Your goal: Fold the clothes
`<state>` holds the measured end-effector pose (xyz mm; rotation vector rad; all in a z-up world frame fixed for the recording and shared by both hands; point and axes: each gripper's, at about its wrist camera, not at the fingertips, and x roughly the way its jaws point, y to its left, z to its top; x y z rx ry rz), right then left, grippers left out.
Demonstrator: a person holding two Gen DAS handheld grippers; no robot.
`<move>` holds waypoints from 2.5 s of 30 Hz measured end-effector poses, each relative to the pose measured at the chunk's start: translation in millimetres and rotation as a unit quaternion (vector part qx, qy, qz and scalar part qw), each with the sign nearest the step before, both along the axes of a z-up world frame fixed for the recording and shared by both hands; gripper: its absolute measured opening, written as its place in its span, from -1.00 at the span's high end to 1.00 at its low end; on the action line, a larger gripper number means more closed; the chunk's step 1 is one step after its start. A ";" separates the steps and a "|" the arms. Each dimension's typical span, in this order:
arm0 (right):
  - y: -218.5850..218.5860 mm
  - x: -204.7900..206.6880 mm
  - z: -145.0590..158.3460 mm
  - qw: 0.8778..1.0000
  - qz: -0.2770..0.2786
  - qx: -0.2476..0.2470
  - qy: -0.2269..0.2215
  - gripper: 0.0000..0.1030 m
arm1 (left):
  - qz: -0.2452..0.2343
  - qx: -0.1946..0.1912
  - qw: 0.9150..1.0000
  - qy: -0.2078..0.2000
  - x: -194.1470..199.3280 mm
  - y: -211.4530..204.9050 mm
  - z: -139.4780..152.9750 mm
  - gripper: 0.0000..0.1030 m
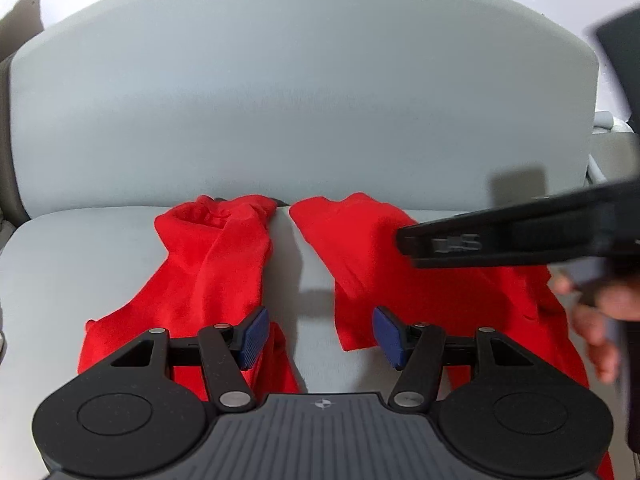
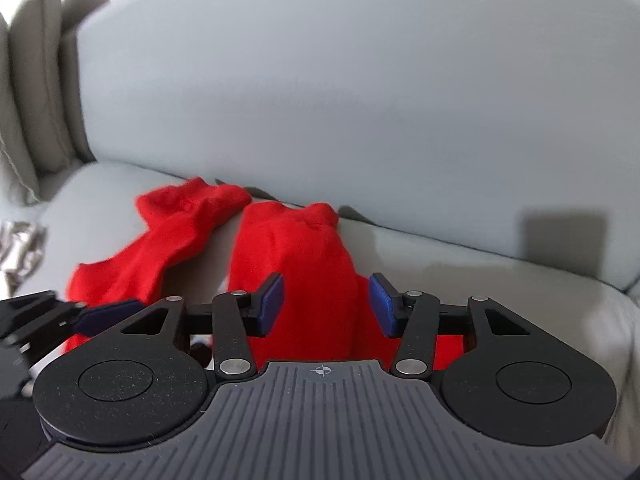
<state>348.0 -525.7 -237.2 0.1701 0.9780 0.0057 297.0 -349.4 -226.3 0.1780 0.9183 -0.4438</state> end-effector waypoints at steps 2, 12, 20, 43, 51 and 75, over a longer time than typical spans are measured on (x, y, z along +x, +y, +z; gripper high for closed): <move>1.2 6.3 -6.6 1.000 0.003 0.003 0.016 0.17 | 0.000 0.002 1.000 0.007 1.6 -1.2 -4.4 -0.11; -10.7 -35.7 65.0 0.992 0.023 -0.076 -0.094 0.95 | -0.019 -0.021 0.999 -0.025 -12.4 -16.5 44.6 -0.09; -109.2 -109.2 209.7 0.955 -0.091 -0.163 -0.230 0.95 | -0.068 -0.060 0.993 -0.076 -54.4 -64.3 113.5 -0.09; -223.4 -105.0 183.0 0.929 -0.115 -0.286 -0.205 0.34 | -0.123 -0.087 0.984 -0.096 -90.6 -159.6 102.4 -0.11; -205.3 -130.3 93.4 0.951 -0.149 -0.268 -0.020 -0.06 | -0.126 -0.043 0.990 -0.041 -103.2 -134.6 66.4 -0.11; -21.5 -330.3 -7.0 0.986 -0.136 0.035 0.094 0.24 | -0.207 0.052 0.977 0.019 -219.2 -43.2 21.6 0.09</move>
